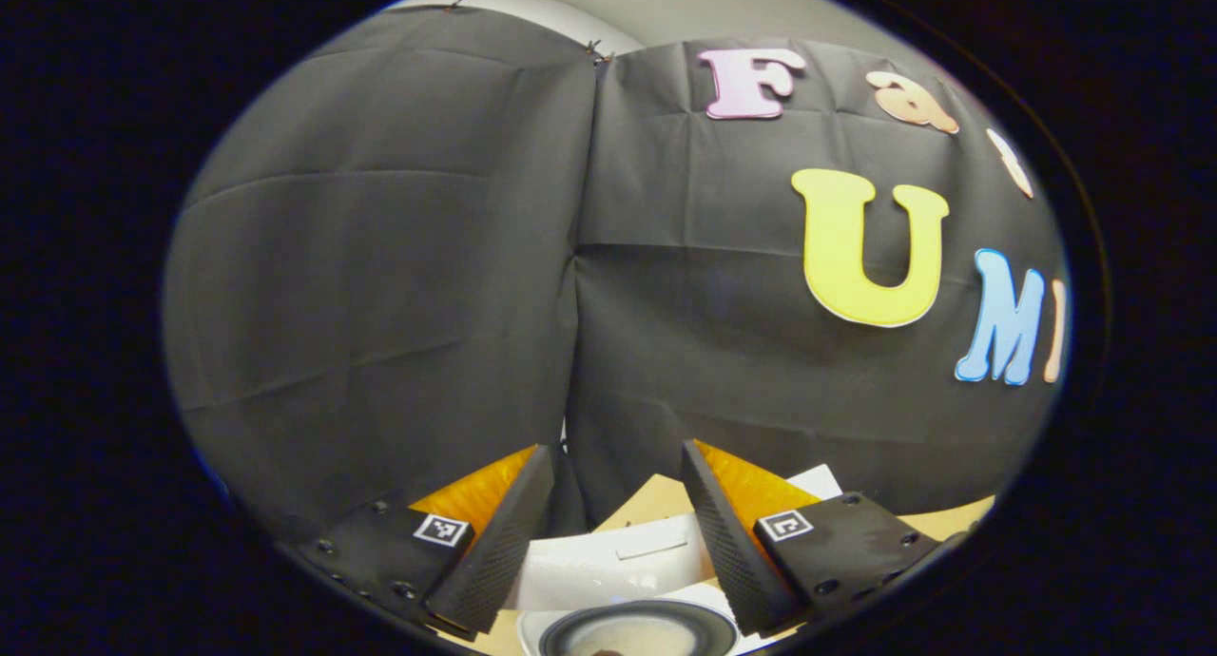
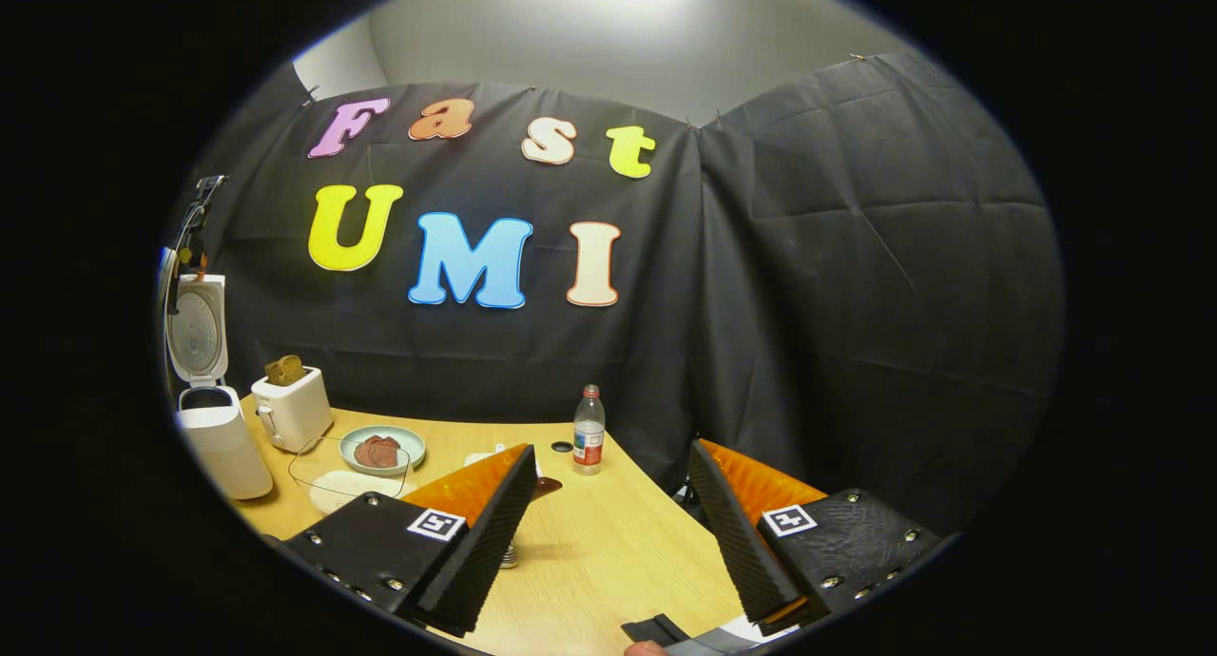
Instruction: Close the left gripper, press the button to open the rice cooker; take a wooden spoon from the chopstick holder with the right hand, scoop a spoonful of rice and pour it into the rice cooker, then put the wooden spoon back into the chopstick holder.
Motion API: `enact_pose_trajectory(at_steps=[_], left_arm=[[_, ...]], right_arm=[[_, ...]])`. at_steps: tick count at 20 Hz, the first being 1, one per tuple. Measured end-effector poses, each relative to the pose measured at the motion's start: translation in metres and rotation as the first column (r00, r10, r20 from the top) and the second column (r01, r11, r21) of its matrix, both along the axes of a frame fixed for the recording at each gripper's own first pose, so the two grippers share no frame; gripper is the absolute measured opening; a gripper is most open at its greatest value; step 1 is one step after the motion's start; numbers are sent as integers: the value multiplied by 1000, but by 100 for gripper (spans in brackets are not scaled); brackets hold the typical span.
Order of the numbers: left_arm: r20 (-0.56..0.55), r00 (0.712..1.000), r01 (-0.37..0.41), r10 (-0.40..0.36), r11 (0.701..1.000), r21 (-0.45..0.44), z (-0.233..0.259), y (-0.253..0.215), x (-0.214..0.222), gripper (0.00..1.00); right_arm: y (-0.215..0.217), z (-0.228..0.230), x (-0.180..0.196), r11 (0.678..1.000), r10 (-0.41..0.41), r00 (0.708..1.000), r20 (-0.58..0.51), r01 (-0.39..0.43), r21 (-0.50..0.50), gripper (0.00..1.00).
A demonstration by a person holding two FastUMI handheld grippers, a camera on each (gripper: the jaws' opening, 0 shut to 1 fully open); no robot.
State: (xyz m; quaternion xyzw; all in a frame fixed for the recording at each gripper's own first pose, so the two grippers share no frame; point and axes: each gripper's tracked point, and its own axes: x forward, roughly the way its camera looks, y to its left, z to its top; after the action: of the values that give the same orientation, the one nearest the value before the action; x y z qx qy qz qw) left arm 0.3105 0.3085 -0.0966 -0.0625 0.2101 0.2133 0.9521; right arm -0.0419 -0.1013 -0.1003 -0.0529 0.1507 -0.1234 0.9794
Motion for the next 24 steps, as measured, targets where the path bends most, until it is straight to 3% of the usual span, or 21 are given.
enact_pose_trajectory(at_steps=[9, 10, 11, 12, 14, 21, 22, 24], left_arm=[[24, 999, 46, -46, 999, 2, -5, -61, -61, 95], [24, 998, 53, -53, 999, 0, -7, -69, -68, 92], [22, 998, 60, -60, 998, -5, -11, -75, -76, 95], [21, 997, 68, -68, 998, -8, -14, -81, -82, 91], [14, 997, 77, -77, 997, -26, -22, -93, -94, 95], [-41, 989, 141, -145, 987, -83, -68, -134, -131, 95], [-58, 985, 154, -160, 983, -95, -75, -140, -137, 92], [-85, 982, 162, -171, 981, -109, -95, -146, -146, 96]], right_arm=[[1, -4, 25, 996, 88, 996, -9, -88, 12, 98], [2, -5, 28, 995, 98, 995, -9, -98, 14, 98], [4, -6, 32, 994, 109, 994, -12, -109, 16, 98], [6, -8, 35, 992, 122, 992, -15, -121, 17, 98], [10, -12, 39, 989, 145, 989, -23, -144, 13, 98], [24, -17, 56, 980, 198, 980, -27, -198, 11, 98], [25, -18, 59, 979, 203, 979, -27, -203, 10, 98], [28, -18, 61, 978, 211, 977, -27, -210, 8, 98]])
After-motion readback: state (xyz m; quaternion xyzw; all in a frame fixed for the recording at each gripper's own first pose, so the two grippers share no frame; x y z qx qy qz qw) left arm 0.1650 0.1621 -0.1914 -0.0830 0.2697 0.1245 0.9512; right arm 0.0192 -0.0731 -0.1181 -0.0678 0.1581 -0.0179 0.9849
